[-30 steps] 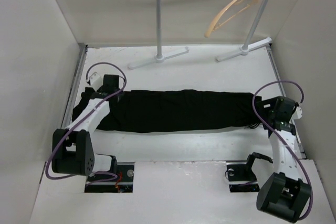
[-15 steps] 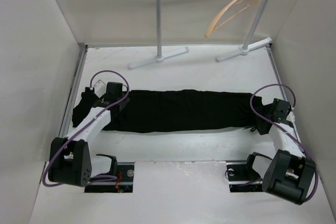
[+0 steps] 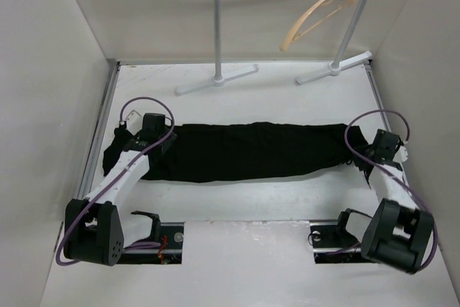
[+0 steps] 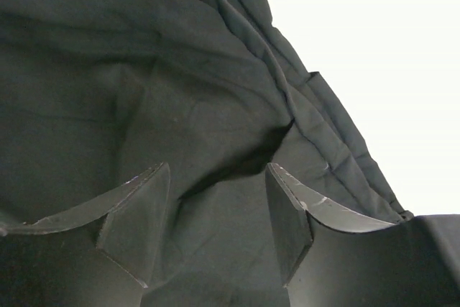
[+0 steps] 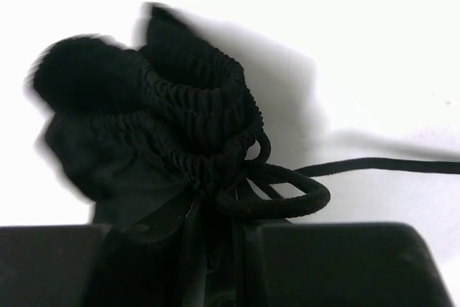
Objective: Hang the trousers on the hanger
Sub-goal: Fold the trousers at the center of the board.
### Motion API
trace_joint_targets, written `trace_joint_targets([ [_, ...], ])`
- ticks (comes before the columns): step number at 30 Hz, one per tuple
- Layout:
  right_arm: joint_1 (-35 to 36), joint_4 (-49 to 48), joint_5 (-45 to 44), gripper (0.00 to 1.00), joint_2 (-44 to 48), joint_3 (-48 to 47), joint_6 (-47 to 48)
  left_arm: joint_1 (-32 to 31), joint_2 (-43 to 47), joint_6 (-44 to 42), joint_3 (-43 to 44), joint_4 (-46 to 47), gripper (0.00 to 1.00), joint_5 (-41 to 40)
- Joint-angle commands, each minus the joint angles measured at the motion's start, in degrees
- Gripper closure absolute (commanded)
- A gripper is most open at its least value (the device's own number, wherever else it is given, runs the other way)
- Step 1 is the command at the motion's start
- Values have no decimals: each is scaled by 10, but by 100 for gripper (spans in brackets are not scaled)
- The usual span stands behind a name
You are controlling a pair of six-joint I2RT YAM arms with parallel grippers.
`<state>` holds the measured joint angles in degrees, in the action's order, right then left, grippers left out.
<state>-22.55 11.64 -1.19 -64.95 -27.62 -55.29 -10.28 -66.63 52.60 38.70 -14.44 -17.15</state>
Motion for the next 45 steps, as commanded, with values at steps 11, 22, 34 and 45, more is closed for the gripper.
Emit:
trace_joint_targets([
  [11, 10, 152, -78, 84, 210, -241, 70, -156, 5, 20, 143, -81, 47, -51],
  [22, 279, 208, -125, 84, 219, -382, 27, -235, 47, -6, 288, -165, 46, -82],
  [34, 715, 168, -318, 82, -67, -591, -47, -19, 185, -54, 280, -222, 45, -23],
  [45, 903, 151, -262, 59, -471, -881, -68, 174, 232, -55, 257, -234, 44, 13],
])
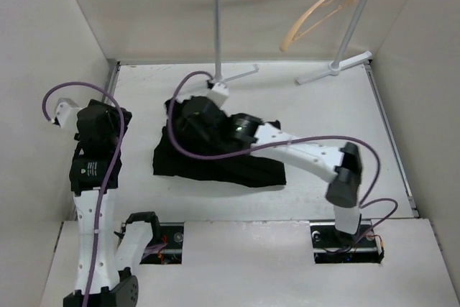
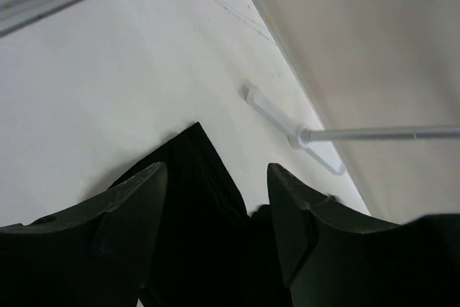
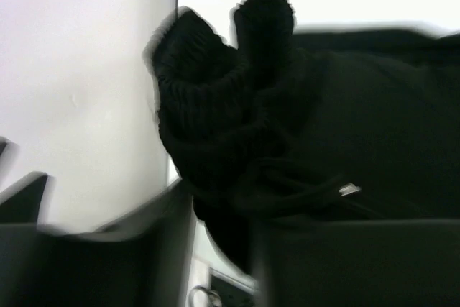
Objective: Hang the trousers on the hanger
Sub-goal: Fold the trousers at the center of the board.
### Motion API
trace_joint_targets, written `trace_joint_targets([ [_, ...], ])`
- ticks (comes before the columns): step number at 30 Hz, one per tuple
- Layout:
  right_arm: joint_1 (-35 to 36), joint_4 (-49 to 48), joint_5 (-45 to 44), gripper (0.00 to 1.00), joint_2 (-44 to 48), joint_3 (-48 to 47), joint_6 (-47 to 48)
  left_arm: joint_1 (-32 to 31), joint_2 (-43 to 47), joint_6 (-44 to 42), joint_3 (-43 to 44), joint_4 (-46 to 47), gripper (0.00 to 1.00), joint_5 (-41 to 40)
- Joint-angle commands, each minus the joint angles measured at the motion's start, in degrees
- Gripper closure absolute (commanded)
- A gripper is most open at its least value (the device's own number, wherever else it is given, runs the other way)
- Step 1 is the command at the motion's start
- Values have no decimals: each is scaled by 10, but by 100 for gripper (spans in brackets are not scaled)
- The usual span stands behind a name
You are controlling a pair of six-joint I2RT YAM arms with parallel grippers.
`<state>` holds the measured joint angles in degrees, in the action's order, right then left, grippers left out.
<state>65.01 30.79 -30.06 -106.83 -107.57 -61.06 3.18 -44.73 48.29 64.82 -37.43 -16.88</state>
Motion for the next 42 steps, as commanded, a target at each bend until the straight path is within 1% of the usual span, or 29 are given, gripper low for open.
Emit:
trace_joint_targets([
  [1, 35, -36, 46, 43, -89, -118, -6, 59, 13, -12, -3, -6, 44, 14],
  [2, 39, -24, 74, 31, -114, -143, -2, 77, 14, -13, -3, -8, 44, 19],
  [4, 41, -14, 110, 18, -127, -150, 8, 95, 14, -19, -4, -9, 44, 25],
  [6, 37, -21, 116, 14, -91, -100, 21, 97, 11, -25, -9, -5, 44, 16],
  [7, 27, -33, 112, 13, -68, -71, 25, 94, 7, -26, -15, -1, 44, 19],
  [9, -7, -76, 110, 14, 5, 25, 43, 75, -10, -26, -36, 15, 43, 33],
  [11, -45, -119, 124, 20, 78, 126, 60, 39, -32, -29, -62, 24, 44, 41],
  [12, -64, -135, 142, 27, 113, 176, 72, 17, -44, -36, -78, 31, 44, 41],
  [13, -84, -144, 166, 36, 142, 223, 85, -5, -58, -47, -95, 40, 44, 41],
  [15, -124, -147, 206, 63, 200, 314, 105, -44, -95, -70, -118, 53, 44, 48],
  [16, -142, -147, 218, 71, 228, 359, 114, -57, -115, -81, -121, 52, 44, 48],
  [17, -158, -147, 225, 76, 255, 403, 122, -71, -141, -93, -121, 49, 44, 48],
  [19, -183, -154, 235, 78, 301, 475, 133, -92, -193, -114, -120, 50, 45, 47],
  [21, -204, -156, 243, 75, 350, 544, 146, -94, -223, -116, -117, 50, 45, 37],
  [23, -215, -156, 258, 67, 391, 596, 151, -84, -228, -105, -125, 59, 44, 27],
  [25, -218, -160, 270, 60, 422, 639, 153, -57, -216, -94, -141, 76, 41, 38],
  [28, -220, -176, 273, 43, 446, 689, 143, -26, -223, -95, -154, 99, 35, 89],
  [30, -226, -183, 277, 38, 452, 709, 136, -16, -266, -104, -147, 95, 34, 123],
  [31, -230, -186, 282, 37, 455, 714, 134, -17, -285, -107, -141, 80, 36, 129],
  [32, -236, -187, 289, 36, 458, 715, 135, -14, -285, -102, -140, 61, 37, 116],
  [34, -242, -183, 296, 34, 465, 715, 141, -7, -234, -81, -158, 51, 37, 57],
  [35, -245, -182, 297, 33, 471, 715, 146, 5, -183, -67, -172, 51, 36, 25],
  [36, -247, -182, 297, 32, 473, 716, 149, 19, -142, -60, -178, 44, 34, 12],
  [37, -250, -182, 299, 32, 474, 718, 152, 35, -114, -57, -181, 32, 34, 15],
  [40, -255, -188, 311, 31, 472, 726, 156, 70, -80, -32, -174, -77, 34, 33],
  [42, -256, -198, 317, 30, 470, 732, 156, 82, -44, 4, -195, -126, 34, 33],
])
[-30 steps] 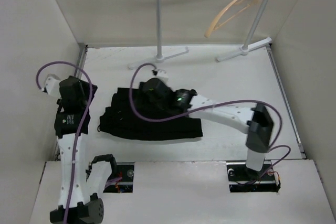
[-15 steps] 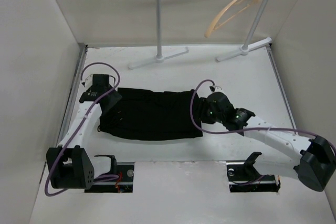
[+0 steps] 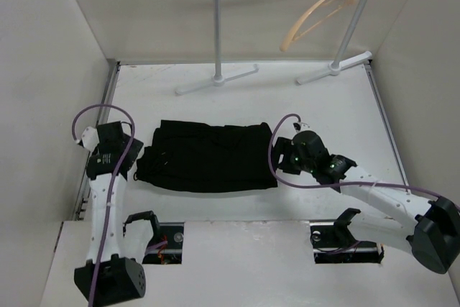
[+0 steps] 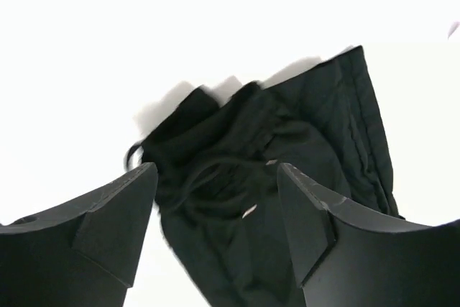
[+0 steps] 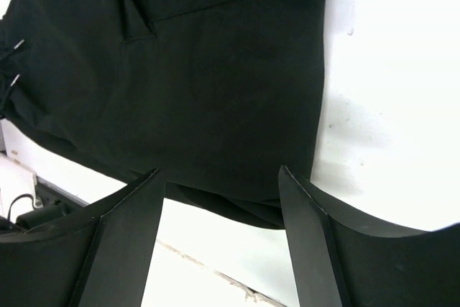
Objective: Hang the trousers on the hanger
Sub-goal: Fold the trousers at the center of the board.
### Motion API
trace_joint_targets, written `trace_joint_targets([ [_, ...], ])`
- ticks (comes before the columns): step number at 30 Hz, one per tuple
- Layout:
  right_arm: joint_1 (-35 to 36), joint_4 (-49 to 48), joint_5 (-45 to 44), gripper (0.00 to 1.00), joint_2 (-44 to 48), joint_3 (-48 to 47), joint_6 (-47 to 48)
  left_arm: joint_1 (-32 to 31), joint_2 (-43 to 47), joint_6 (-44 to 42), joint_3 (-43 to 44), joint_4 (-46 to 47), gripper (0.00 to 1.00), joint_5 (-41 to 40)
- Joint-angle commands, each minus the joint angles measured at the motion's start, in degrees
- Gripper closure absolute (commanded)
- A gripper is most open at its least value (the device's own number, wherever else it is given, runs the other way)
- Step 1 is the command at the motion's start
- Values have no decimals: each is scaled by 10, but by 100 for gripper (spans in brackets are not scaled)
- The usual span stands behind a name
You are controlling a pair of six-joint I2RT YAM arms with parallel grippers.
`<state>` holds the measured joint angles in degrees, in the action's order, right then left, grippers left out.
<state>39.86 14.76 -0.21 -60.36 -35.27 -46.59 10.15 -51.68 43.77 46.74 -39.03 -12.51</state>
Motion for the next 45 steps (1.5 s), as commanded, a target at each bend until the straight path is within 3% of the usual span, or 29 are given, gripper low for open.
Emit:
trace_joint_targets([
  [1, -4, -43, 25, 29, 5, 11, 12, 21, 46, 65, -29, -124, 33, -5],
  [5, -5, -58, 49, 24, -1, 13, 23, 40, 74, 89, -95, -126, 29, 53],
  [8, -6, -63, 71, 20, -8, 10, 36, 46, 82, 91, -164, -16, 24, 102],
  [16, 6, -69, 72, 18, 1, 29, 29, 30, 88, 110, -191, 55, 26, 94],
  [19, 6, -70, 74, 18, 8, 34, 26, 30, 73, 112, -203, 88, 33, 95],
  [25, 6, -69, 76, 18, 15, 39, 23, 37, 51, 110, -213, 136, 65, 95],
  [27, 1, -69, 76, 18, 23, 45, 18, 33, 59, 113, -197, 125, 80, 97],
  [30, -16, -67, 71, 18, 33, 55, 12, 7, 87, 124, -143, 94, 89, 98],
  [36, -59, -79, 78, 18, -8, 59, -4, -87, 56, 156, 8, 66, 93, 74],
  [42, -60, -112, 92, 17, -23, 57, -16, -205, -60, 146, 196, 115, 94, 33],
  [45, -60, -119, 94, 17, -27, 55, -20, -235, -93, 112, 248, 154, 94, 18],
])
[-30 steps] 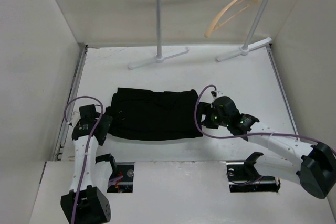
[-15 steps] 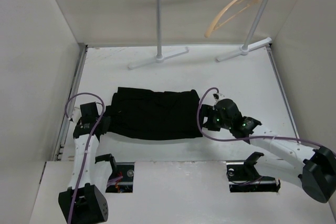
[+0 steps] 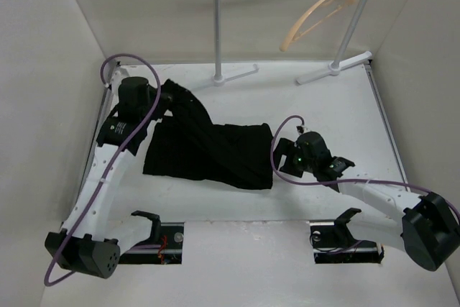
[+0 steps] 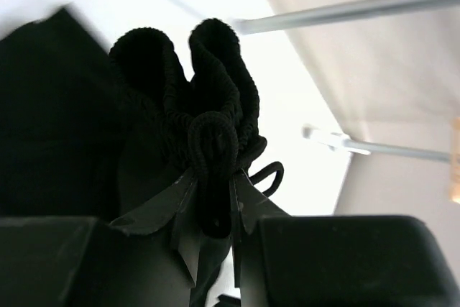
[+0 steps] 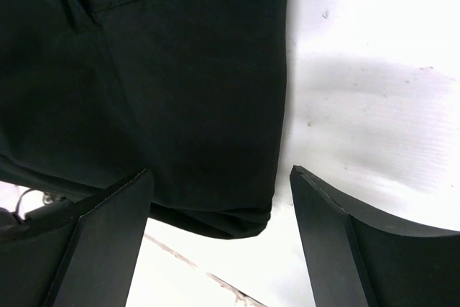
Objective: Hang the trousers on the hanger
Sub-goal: Fold the trousers at the center of the board.
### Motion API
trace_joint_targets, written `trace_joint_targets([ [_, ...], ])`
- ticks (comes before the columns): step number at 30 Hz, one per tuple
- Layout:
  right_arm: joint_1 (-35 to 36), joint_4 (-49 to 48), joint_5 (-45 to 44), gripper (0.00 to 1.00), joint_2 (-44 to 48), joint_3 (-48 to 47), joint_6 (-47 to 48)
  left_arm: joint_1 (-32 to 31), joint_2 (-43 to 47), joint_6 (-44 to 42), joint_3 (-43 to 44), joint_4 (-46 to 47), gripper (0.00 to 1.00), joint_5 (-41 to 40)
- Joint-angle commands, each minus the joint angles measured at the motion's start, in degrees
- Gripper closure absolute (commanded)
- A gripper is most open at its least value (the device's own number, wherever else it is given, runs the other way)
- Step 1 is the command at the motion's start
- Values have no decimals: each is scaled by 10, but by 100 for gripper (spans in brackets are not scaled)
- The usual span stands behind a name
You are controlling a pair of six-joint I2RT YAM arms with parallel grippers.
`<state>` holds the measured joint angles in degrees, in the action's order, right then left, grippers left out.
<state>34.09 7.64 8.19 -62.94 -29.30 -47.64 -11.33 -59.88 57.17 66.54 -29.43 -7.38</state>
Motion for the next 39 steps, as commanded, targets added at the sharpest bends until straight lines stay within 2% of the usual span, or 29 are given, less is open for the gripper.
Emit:
trace_joint_targets([
  [1, -1, -47, 11, 17, -3, -5, -11, -20, -10, -35, 48, 66, 94, -40],
  [3, 1, -47, 11, 17, -3, -4, -11, 0, 16, -64, -2, 92, 94, -68],
  [5, 1, -47, 10, 17, 0, 0, -11, 51, 41, -79, -70, 116, 94, -72],
  [10, -8, -36, 11, 17, 18, 8, -11, 224, 56, -84, -274, 230, 93, -5],
  [14, -16, -22, 17, 14, 38, 7, -1, 315, 9, -90, -356, 320, 89, 68],
  [17, -21, -25, 24, 12, 37, 3, 1, 334, 1, -94, -372, 326, 72, 62],
  [20, -20, -30, 36, 11, 4, -21, 2, 337, 15, -91, -356, 283, 46, 42],
  [22, -6, -39, 49, 9, -24, -37, 7, 338, 53, -87, -339, 244, 38, 39],
  [24, 16, -57, 55, 9, -52, -44, 4, 333, 91, -93, -312, 213, 37, 27],
  [27, 23, -89, 59, 9, -94, -43, -10, 273, 83, -100, -267, 178, 37, 2],
  [29, 24, -118, 72, 12, -126, -43, -21, 175, 49, -101, -244, 183, 38, -27],
  [32, 24, -162, 97, 25, -169, -55, -37, -2, -39, -104, -195, 187, 40, -92],
  [35, 26, -186, 96, 46, -201, -59, -50, -142, -165, -127, -106, 184, 40, -109],
  [39, 23, -222, 88, 69, -221, -33, -69, -236, -302, -156, 10, 185, 41, -60],
])
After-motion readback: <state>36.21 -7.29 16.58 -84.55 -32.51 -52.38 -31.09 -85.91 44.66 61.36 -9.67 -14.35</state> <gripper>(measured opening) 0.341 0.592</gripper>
